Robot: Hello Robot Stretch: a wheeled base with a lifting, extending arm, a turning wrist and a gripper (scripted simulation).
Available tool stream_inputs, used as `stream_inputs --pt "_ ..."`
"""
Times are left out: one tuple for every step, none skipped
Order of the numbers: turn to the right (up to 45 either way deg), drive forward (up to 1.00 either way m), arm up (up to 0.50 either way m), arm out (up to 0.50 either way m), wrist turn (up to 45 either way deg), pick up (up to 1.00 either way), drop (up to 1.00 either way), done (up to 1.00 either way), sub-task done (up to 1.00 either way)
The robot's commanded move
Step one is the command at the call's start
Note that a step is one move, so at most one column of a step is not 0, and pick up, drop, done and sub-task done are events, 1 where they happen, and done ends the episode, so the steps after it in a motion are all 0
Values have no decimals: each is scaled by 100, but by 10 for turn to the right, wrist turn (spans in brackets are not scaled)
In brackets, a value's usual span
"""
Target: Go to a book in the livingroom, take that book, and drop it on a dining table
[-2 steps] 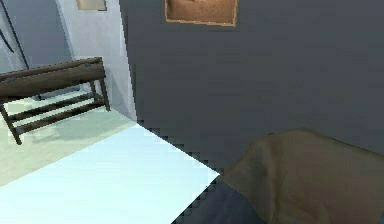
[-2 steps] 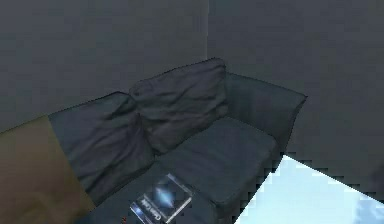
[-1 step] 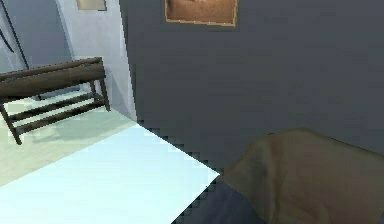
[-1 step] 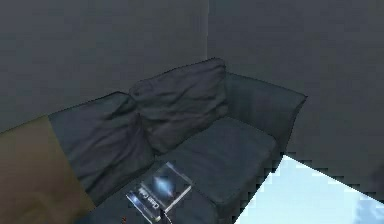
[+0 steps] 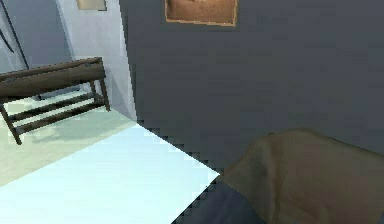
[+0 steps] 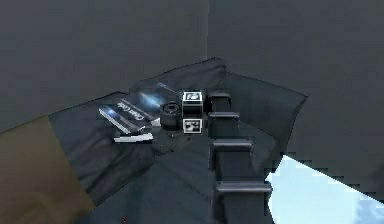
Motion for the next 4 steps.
stream_inputs --pt "0 0 4 0 0 0 0 0 0" --pt "0 0 0 0 -450 0 0 0 0" --pt "0 0 0 0 -420 0 0 0 0" --pt "0 0 0 -18 0 0 0 0 0"
